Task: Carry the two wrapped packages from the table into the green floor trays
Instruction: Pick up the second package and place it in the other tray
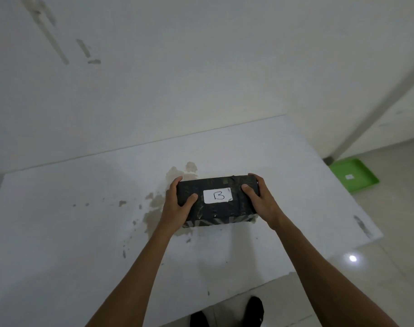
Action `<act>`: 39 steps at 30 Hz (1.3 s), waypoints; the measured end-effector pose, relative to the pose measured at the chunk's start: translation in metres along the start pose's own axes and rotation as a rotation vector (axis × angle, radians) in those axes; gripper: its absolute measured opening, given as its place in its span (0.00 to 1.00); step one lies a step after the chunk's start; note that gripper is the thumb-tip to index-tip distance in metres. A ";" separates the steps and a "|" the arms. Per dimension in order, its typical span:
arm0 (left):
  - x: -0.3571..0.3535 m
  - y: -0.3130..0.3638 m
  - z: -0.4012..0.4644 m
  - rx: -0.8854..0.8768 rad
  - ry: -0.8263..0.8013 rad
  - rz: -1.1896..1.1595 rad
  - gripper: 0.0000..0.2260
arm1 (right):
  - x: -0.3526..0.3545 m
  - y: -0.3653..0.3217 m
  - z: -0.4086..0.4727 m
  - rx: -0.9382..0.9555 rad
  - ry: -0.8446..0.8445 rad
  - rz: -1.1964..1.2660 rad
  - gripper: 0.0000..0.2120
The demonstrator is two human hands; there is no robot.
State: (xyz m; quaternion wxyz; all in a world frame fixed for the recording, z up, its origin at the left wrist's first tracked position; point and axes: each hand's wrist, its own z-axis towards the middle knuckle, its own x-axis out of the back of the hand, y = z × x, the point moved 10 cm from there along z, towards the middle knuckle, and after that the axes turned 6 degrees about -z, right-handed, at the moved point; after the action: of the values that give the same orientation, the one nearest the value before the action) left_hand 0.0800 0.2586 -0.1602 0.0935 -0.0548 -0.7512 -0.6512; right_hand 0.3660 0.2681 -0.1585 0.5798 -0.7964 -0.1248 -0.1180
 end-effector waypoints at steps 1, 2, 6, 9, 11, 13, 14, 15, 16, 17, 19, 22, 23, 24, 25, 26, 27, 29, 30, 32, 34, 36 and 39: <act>-0.019 0.009 0.003 -0.004 -0.041 0.003 0.29 | 0.020 0.005 -0.005 -0.011 0.034 0.008 0.23; -0.038 0.018 0.006 -0.008 -0.080 0.008 0.29 | 0.040 0.011 -0.011 -0.021 0.068 0.021 0.23; -0.127 0.055 0.014 -0.042 -0.224 0.026 0.31 | 0.126 0.036 -0.033 -0.049 0.198 0.071 0.23; -0.202 0.079 0.015 -0.063 -0.316 0.036 0.31 | 0.196 0.058 -0.049 -0.069 0.288 0.093 0.22; -0.256 0.095 0.012 -0.078 -0.369 0.044 0.31 | 0.244 0.079 -0.057 -0.090 0.336 0.111 0.23; -0.311 0.107 0.009 -0.081 -0.412 0.047 0.32 | 0.293 0.100 -0.064 -0.110 0.359 0.129 0.23; -0.339 0.113 0.006 -0.081 -0.431 0.050 0.32 | 0.318 0.109 -0.068 -0.118 0.373 0.137 0.23; -0.367 0.119 0.003 -0.085 -0.448 0.052 0.33 | 0.343 0.118 -0.072 -0.123 0.389 0.147 0.23; -0.394 0.125 0.000 -0.090 -0.464 0.055 0.33 | 0.369 0.126 -0.075 -0.126 0.405 0.155 0.23; -0.421 0.131 -0.002 -0.095 -0.478 0.056 0.33 | 0.394 0.135 -0.078 -0.130 0.420 0.159 0.24; -0.475 0.145 -0.006 -0.101 -0.503 0.055 0.34 | 0.444 0.152 -0.081 -0.139 0.440 0.167 0.25; -0.549 0.163 -0.007 -0.101 -0.531 0.044 0.34 | 0.513 0.173 -0.080 -0.151 0.454 0.164 0.25; -0.571 0.167 -0.006 -0.098 -0.536 0.044 0.34 | 0.534 0.179 -0.079 -0.156 0.456 0.166 0.25; -0.592 0.170 -0.004 -0.095 -0.540 0.048 0.33 | 0.554 0.185 -0.076 -0.158 0.459 0.169 0.25; -0.613 0.173 -0.001 -0.094 -0.544 0.050 0.33 | 0.573 0.191 -0.072 -0.159 0.462 0.168 0.25; -0.633 0.177 0.004 -0.094 -0.546 0.051 0.32 | 0.591 0.197 -0.067 -0.161 0.464 0.165 0.24; -0.653 0.181 0.009 -0.099 -0.547 0.051 0.31 | 0.609 0.203 -0.060 -0.163 0.466 0.163 0.24; -0.692 0.189 0.024 -0.113 -0.547 0.057 0.30 | 0.644 0.214 -0.043 -0.168 0.466 0.157 0.25; -0.711 0.194 0.032 -0.116 -0.546 0.056 0.30 | 0.661 0.218 -0.033 -0.168 0.467 0.150 0.24; -0.750 0.203 0.053 -0.117 -0.547 0.038 0.30 | 0.698 0.225 -0.011 -0.168 0.477 0.138 0.24; -0.788 0.213 0.076 -0.122 -0.552 0.025 0.29 | 0.735 0.230 0.014 -0.162 0.491 0.129 0.24; -0.828 0.224 0.100 -0.122 -0.561 0.028 0.29 | 0.772 0.236 0.040 -0.169 0.492 0.132 0.25; -0.884 0.240 0.135 -0.102 -0.568 0.034 0.29 | 0.824 0.243 0.076 -0.190 0.483 0.140 0.25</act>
State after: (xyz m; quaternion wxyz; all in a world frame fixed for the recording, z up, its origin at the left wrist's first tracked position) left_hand 0.9828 0.4620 -0.1328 -0.1126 -0.2523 -0.7127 -0.6448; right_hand 1.2263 0.3201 -0.1239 0.5221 -0.8029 0.0843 -0.2752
